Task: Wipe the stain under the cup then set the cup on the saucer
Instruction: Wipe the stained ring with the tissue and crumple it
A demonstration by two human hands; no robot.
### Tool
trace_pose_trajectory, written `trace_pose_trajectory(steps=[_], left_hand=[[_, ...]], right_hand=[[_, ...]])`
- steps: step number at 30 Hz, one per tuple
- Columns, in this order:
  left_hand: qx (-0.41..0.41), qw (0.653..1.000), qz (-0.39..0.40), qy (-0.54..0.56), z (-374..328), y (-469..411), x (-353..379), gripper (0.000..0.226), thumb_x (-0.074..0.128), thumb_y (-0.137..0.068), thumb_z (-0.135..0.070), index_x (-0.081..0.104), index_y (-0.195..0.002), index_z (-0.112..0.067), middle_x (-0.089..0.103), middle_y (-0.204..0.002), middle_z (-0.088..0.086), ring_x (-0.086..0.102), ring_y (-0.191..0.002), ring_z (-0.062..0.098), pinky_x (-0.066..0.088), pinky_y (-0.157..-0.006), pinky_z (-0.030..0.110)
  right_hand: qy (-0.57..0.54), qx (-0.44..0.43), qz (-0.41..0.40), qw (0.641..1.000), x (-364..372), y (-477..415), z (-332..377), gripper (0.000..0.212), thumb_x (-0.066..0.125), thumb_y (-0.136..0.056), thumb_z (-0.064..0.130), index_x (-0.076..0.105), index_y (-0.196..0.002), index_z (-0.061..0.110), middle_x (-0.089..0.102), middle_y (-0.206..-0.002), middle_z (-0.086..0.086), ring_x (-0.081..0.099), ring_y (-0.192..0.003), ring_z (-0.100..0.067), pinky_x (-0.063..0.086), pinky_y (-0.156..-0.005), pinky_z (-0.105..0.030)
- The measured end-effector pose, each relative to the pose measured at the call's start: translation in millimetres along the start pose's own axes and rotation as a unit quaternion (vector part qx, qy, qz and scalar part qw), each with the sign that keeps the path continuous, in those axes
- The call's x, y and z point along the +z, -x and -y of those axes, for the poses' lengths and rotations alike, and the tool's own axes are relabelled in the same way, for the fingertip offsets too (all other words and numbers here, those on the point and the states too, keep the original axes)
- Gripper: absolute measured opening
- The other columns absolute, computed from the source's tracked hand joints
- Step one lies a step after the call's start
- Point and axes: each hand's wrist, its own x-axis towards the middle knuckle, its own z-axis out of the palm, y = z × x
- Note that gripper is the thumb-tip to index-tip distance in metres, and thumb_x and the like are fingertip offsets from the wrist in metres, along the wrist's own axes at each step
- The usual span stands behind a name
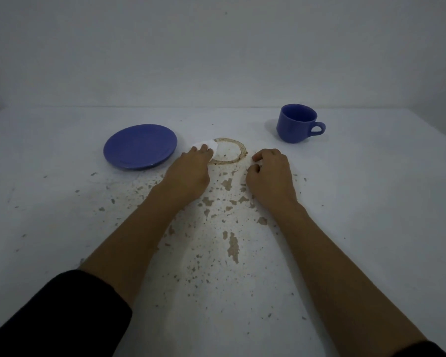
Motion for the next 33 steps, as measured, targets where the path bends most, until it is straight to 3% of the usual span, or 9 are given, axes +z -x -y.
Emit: trace_pose_trajectory(steps=[8, 13, 17, 23, 33], left_hand=[[-0.002, 0.999, -0.03, -0.016, -12.7, 4.6, 4.3, 0.055, 0.04, -0.093, 0.0, 0.03, -0.146, -0.008, 0.036, -0.151, 0.012, 0.044, -0.129, 0.032, 0.039, -0.105, 0.041], [-0.012, 0.999, -0.029, -0.033, -9.9, 9.5, 0.1, 0.055, 0.04, -0.094, -0.001, 0.029, -0.147, -0.01, 0.037, -0.151, 0.013, 0.044, -0.131, 0.032, 0.039, -0.106, 0.042], [-0.039, 0.997, -0.025, -0.067, -18.3, 9.0, -2.9, 0.059, 0.047, -0.091, -0.002, 0.028, -0.146, -0.004, 0.035, -0.151, 0.015, 0.043, -0.131, 0.031, 0.039, -0.106, 0.04], [0.023, 0.999, -0.023, -0.035, -23.4, 12.5, 4.9, 0.056, 0.044, -0.091, -0.002, 0.032, -0.145, -0.01, 0.04, -0.148, 0.012, 0.043, -0.13, 0.031, 0.04, -0.107, 0.042], [0.003, 0.999, -0.029, -0.043, -17.9, -6.5, 1.9, 0.048, 0.045, -0.092, -0.002, 0.039, -0.14, -0.004, 0.046, -0.14, 0.017, 0.05, -0.121, 0.033, 0.043, -0.1, 0.04]], right_hand=[[0.016, -0.023, -0.003, 1.0, -0.2, 2.5, 2.5, 0.022, 0.051, -0.095, 0.021, 0.058, -0.115, 0.013, 0.056, -0.122, -0.004, 0.051, -0.11, -0.016, 0.042, -0.098, -0.026], [0.016, -0.025, -0.004, 1.0, 0.3, 2.5, 1.7, 0.02, 0.05, -0.095, 0.019, 0.058, -0.112, 0.013, 0.057, -0.119, -0.004, 0.05, -0.108, -0.014, 0.04, -0.093, -0.023], [0.014, -0.024, -0.002, 1.0, -0.6, 2.3, 1.9, 0.021, 0.05, -0.095, 0.02, 0.058, -0.114, 0.013, 0.057, -0.121, -0.004, 0.05, -0.109, -0.015, 0.042, -0.098, -0.026], [0.024, -0.022, -0.009, 0.999, 0.8, 2.1, 3.4, 0.024, 0.05, -0.095, 0.022, 0.056, -0.116, 0.013, 0.055, -0.124, -0.005, 0.05, -0.112, -0.017, 0.041, -0.099, -0.027], [0.025, -0.026, -0.006, 0.999, 0.2, 1.7, 3.7, 0.023, 0.05, -0.095, 0.023, 0.056, -0.115, 0.014, 0.055, -0.123, -0.004, 0.049, -0.111, -0.016, 0.04, -0.097, -0.025]])
